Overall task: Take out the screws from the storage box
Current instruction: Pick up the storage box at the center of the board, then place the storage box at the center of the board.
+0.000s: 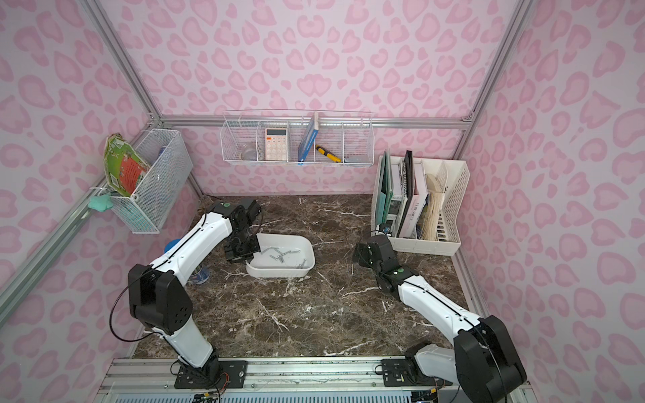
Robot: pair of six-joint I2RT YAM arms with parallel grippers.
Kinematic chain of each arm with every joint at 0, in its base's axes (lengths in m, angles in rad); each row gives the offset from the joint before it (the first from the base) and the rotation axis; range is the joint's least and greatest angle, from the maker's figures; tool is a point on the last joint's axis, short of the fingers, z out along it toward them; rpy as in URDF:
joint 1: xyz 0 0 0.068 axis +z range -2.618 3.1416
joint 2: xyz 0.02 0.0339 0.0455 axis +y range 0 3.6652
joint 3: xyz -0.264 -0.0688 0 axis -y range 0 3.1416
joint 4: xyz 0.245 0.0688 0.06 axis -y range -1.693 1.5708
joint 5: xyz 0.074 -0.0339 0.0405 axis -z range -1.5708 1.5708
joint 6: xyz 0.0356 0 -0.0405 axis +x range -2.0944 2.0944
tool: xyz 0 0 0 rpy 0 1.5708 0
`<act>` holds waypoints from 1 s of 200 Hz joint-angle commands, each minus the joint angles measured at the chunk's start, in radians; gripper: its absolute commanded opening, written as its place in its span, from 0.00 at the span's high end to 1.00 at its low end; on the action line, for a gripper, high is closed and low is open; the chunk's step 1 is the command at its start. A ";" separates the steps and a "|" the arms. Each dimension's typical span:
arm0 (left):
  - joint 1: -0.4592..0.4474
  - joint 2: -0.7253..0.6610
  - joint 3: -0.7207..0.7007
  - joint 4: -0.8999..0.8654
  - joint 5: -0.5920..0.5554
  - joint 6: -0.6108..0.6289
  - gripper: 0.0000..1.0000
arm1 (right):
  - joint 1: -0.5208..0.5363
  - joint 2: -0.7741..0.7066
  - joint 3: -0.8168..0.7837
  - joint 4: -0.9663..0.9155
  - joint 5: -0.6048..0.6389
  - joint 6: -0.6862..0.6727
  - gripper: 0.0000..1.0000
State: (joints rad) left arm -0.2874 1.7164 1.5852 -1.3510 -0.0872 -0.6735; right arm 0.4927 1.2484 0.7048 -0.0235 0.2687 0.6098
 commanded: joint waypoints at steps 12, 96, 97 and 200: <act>0.001 -0.027 0.008 -0.100 -0.022 0.000 1.00 | -0.025 0.029 0.019 0.056 -0.051 -0.007 0.00; 0.001 0.007 -0.093 0.114 0.066 -0.021 1.00 | 0.011 0.039 0.041 0.060 -0.256 -0.076 0.00; 0.001 0.008 -0.094 0.118 0.067 -0.021 1.00 | 0.014 0.040 0.041 0.061 -0.256 -0.076 0.00; 0.001 0.077 -0.200 0.304 0.114 0.044 0.99 | 0.224 0.173 0.138 0.062 -0.281 -0.141 0.10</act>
State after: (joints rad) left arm -0.2871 1.7790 1.3895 -1.0698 0.0147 -0.6609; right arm 0.6811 1.3739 0.7860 0.0483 -0.0143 0.5087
